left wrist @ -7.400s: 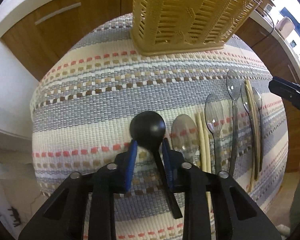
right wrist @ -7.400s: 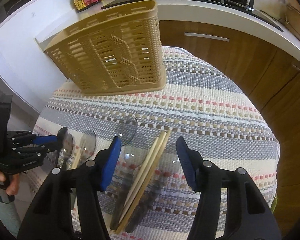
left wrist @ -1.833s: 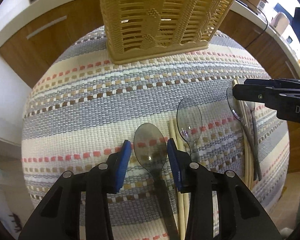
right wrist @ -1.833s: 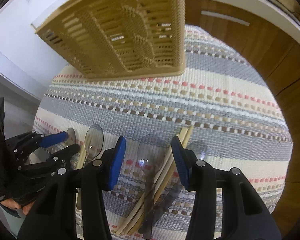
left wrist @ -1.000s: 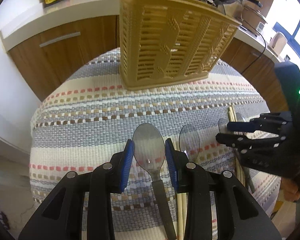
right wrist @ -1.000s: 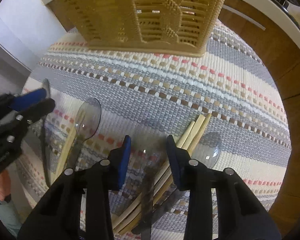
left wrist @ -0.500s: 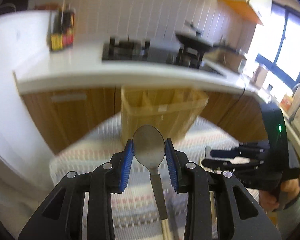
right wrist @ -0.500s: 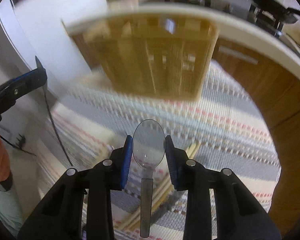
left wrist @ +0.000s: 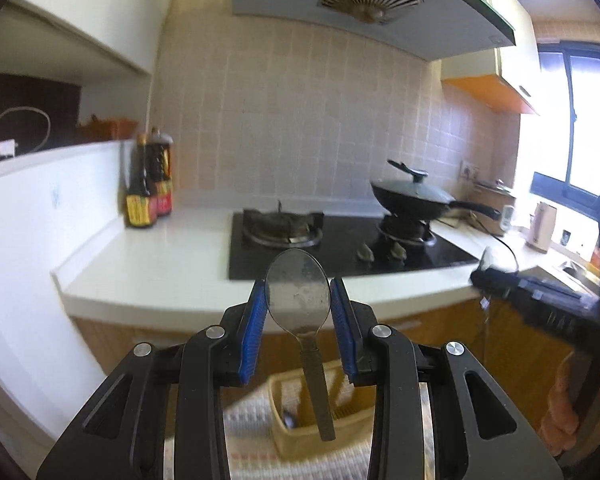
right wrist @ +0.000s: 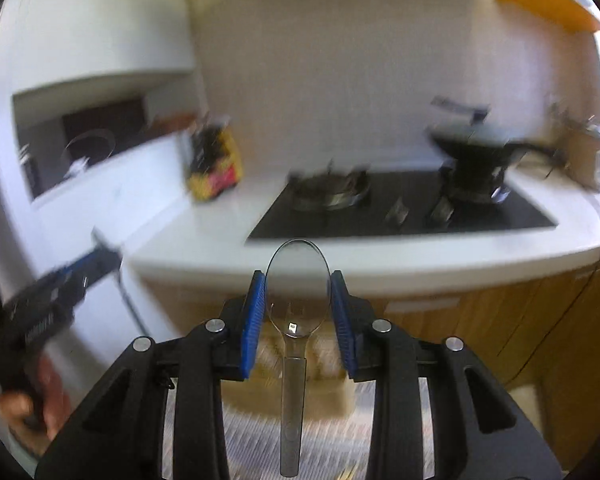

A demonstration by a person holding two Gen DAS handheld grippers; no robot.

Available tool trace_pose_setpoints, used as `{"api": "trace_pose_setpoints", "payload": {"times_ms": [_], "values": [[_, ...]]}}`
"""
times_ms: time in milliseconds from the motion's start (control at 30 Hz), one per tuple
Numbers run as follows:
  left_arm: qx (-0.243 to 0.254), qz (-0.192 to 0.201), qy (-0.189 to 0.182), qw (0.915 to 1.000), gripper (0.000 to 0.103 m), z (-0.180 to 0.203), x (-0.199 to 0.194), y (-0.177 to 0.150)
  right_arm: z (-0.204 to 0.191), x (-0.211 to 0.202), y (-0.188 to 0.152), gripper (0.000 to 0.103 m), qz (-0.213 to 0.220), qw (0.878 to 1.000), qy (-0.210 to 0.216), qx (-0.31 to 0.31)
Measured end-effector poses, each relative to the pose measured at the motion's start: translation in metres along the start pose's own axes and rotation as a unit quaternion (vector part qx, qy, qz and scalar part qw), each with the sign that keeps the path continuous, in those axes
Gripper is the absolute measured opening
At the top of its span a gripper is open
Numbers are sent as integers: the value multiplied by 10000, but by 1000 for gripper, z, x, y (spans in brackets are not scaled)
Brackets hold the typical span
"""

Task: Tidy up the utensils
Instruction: 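Lift both clear spoons over the tan basket and open both tools to release them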

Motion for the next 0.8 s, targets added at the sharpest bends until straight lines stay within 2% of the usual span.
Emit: {"api": "trace_pose_setpoints", "payload": {"times_ms": [100,233,400,567,633,800], "values": [[51,113,146,9998,30,4,17,2,7,6,17,30,367,9991,-187,-62],[107,216,212,9995,30,7,35,-6,16,25,22,30,448,9986,-245,-124],[191,280,361,9988,30,6,50,-19,25,46,9,30,565,9979,-278,-163],[173,178,262,9993,30,5,67,-37,32,69,-11,30,376,9983,-322,-296],[145,151,215,9995,30,4,71,-44,29,70,-20,30,400,9971,-447,-471],[106,134,184,9997,31,3,74,-58,24,74,-35,30,339,9966,-384,-646]]}}
Point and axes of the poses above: each gripper's, at about its wrist camera, not at the fingertips, and x roughly the way its jaws point, z to its right, y to its top, the point moved 6 cm from there along x, roughly the way its jaws point, and after that the axes turned 15 degrees about y, right-handed, at the moved point
